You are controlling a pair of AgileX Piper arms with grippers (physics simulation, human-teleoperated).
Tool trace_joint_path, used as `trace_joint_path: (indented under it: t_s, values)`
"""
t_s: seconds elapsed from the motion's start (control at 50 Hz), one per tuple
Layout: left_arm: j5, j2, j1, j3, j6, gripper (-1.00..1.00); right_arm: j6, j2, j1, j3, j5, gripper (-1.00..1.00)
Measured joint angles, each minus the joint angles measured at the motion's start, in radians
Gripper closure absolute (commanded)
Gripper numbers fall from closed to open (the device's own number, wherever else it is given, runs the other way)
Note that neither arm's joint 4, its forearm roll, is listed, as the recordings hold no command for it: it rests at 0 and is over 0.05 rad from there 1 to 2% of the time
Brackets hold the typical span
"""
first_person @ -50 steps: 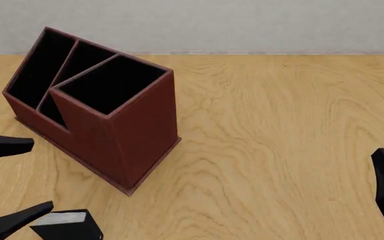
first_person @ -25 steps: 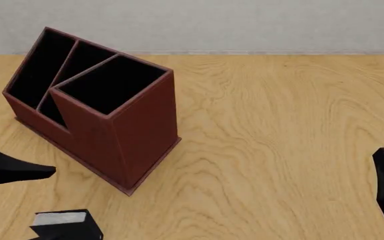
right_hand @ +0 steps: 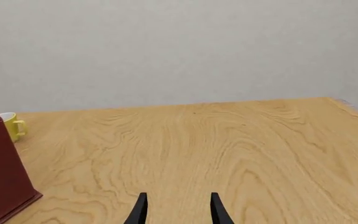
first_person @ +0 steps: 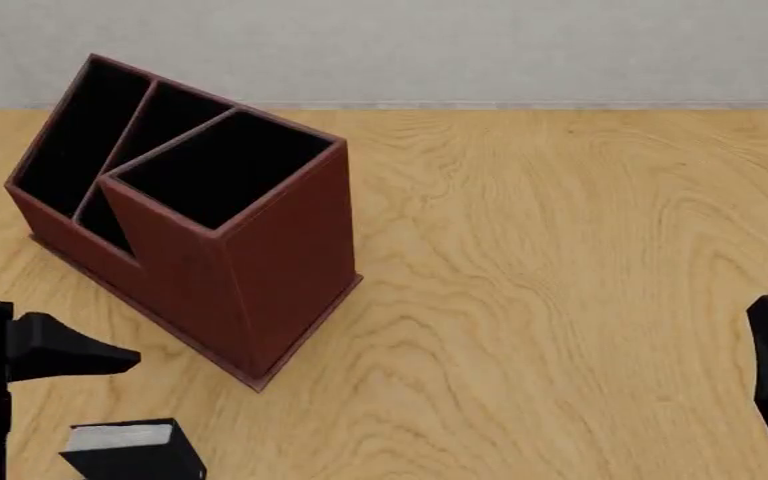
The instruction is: Pick up the book and place it in the left compartment of the caddy.
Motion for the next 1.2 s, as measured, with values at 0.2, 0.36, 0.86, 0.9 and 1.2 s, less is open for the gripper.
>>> trace_joint_path:
  t_s: [0.2,0.36,0.86,0.9,1.2]
  values:
    - [-0.003,0.026,0.027,0.018,0.012,-1.00,0.003,0.004,0.000,-0.001,-0.003,-1.00]
    - [-0.008,0.039,0.048,0.031,0.024,-1.00,0.006,0.004,-0.002,-0.001,-0.002,-1.00]
    - [-0.059,0.062,0.124,0.104,0.068,-1.00,0.011,0.000,-0.007,-0.001,-0.001,-1.00]
    - [-0.066,0.064,0.129,0.113,0.070,-1.00,0.011,-0.001,-0.008,-0.001,-0.001,-1.00]
    - [-0.108,0.069,0.162,0.169,0.074,-1.00,0.010,0.000,-0.010,-0.001,-0.001,-1.00]
